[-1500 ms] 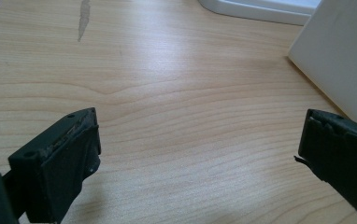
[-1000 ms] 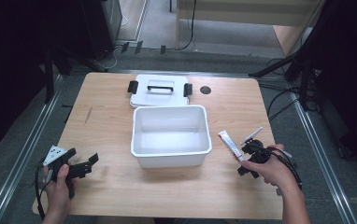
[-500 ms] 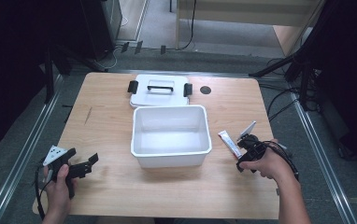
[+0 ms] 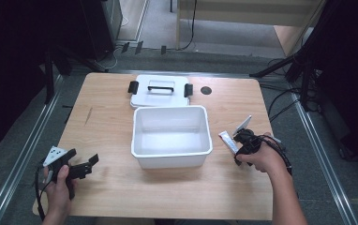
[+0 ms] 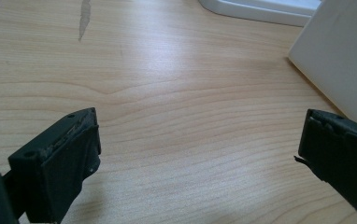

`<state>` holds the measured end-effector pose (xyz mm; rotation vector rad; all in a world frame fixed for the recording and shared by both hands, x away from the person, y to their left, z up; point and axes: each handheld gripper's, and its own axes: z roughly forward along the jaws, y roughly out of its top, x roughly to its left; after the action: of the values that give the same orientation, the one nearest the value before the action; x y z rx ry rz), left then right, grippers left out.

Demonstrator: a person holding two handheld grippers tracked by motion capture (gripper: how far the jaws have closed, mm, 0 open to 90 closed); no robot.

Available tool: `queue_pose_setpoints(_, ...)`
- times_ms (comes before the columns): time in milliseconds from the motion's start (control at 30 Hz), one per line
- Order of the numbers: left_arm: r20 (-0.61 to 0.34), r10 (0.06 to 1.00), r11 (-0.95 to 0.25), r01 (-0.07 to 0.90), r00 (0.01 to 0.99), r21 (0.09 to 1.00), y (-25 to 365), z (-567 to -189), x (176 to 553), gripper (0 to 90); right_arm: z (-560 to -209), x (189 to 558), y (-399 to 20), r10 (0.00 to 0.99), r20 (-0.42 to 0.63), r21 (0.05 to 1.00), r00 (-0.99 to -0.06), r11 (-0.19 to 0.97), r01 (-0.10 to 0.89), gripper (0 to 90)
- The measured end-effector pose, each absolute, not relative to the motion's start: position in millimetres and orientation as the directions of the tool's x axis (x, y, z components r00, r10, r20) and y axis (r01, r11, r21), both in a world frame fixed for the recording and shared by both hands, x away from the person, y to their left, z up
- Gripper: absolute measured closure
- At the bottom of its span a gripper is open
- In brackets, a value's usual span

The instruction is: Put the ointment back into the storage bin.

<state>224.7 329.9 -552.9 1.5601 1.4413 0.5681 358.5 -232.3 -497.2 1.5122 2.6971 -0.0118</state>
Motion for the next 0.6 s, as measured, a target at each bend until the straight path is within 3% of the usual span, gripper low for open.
queue_pose_setpoints(600, -0.24, 0.947, 0.095, 0.528, 0.213, 0.844, 329.9, -553.0, 224.7, 0.0, -501.7, 377.0, -219.5, 0.841, -0.035, 0.036, -0.54, 0.541, 0.84, 57.0)
